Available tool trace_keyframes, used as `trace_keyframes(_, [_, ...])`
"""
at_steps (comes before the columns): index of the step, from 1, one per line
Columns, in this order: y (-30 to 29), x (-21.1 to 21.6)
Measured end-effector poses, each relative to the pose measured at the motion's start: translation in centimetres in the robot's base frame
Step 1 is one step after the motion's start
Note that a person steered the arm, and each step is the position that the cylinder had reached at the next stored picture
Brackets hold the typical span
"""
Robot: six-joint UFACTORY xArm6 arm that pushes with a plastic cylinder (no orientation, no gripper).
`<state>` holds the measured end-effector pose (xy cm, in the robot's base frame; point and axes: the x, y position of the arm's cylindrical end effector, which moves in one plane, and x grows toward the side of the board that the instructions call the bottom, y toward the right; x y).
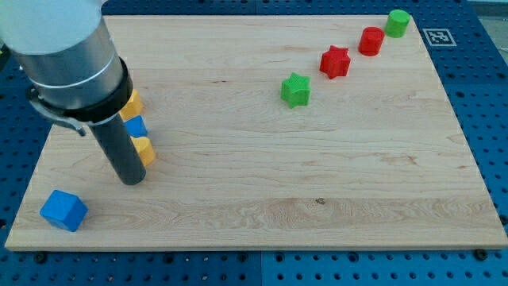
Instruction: Nudge the blue cube left a bit
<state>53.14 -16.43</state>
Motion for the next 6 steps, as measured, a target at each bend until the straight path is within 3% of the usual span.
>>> trace_keyframes(2, [0.0, -3.2])
trace_keyframes(3, [0.9, -2.1])
trace_keyframes(5, [2.5, 7.0])
trace_keyframes(6, [2.6, 8.8])
